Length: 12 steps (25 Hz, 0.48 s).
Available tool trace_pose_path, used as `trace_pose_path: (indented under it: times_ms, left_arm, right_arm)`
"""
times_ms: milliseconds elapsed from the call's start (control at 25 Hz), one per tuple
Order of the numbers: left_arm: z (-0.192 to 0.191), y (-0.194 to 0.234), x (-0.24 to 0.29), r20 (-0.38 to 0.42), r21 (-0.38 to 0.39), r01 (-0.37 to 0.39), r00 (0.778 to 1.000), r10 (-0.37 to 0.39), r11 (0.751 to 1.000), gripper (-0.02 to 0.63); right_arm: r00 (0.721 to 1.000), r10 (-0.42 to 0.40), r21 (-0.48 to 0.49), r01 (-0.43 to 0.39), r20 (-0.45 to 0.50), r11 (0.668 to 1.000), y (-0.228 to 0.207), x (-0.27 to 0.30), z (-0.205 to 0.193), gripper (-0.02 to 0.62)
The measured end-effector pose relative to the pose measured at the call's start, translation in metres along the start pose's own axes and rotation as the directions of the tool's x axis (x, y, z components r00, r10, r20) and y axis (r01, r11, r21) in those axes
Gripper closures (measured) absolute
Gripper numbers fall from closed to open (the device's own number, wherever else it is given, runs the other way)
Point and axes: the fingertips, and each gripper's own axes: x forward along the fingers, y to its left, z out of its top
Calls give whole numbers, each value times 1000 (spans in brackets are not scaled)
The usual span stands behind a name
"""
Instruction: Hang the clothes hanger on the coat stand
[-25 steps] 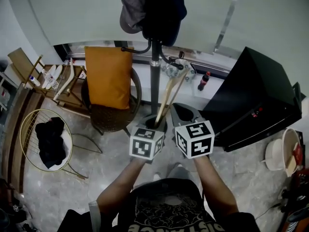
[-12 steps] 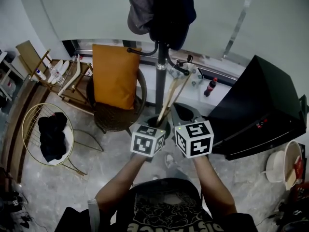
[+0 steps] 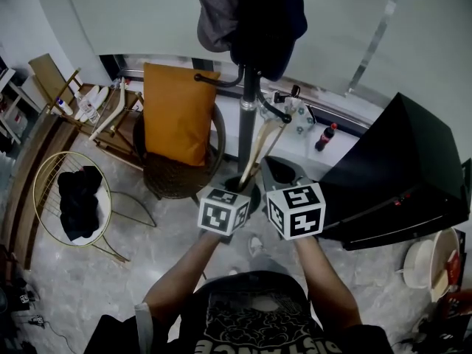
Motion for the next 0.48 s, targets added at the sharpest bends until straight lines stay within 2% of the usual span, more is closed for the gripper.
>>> trace_pose_path:
  times_ms: [480]
  left_arm:
    - [0,14,25,-20,8,2,1000,-2,1000,578]
  right_arm:
    - [1000,21,4,-21,-19,1000,-18,23,0,595]
